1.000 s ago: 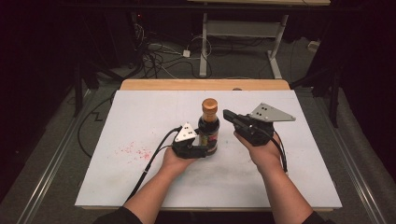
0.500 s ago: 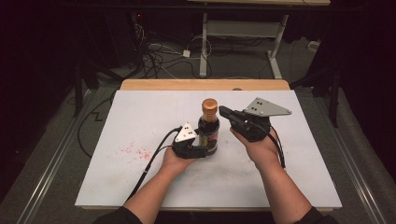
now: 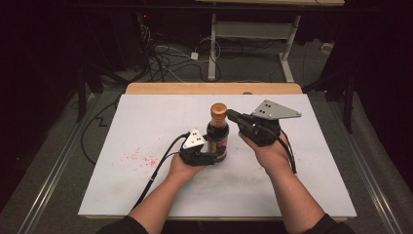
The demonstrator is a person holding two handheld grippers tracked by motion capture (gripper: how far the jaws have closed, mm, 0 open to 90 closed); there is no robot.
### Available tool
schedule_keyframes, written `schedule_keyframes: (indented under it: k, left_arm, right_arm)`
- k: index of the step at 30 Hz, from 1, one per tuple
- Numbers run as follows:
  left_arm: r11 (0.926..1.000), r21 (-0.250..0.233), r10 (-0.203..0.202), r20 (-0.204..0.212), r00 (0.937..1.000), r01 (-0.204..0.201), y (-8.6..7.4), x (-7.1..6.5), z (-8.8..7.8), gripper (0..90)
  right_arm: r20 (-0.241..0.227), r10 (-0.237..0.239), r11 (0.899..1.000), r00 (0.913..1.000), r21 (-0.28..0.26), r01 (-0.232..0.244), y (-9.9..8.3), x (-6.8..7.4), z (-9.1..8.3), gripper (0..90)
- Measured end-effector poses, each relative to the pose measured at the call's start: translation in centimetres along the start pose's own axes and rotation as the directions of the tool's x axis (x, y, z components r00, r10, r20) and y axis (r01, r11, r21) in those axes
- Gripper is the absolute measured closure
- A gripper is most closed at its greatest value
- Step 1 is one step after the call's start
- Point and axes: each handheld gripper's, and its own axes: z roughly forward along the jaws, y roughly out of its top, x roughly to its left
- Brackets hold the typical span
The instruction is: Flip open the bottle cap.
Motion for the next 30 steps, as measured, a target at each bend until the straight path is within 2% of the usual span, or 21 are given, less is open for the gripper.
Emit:
schedule_keyframes:
  k: [16,30]
  left_arm:
    - [1.0000,0.008,0.004,-0.008,1.0000,-0.004,0.08,-0.11,-0.01,29.6]
    - [1.0000,0.007,0.004,-0.009,0.9999,-0.004,0.06,-0.11,0.00,29.5]
  right_arm:
    - [0.003,-0.023,1.000,0.9997,0.014,0.023,0.40,0.20,-0.11,90.0]
    - [0.007,-0.019,1.000,0.9998,0.009,0.019,0.63,0.23,-0.05,90.0]
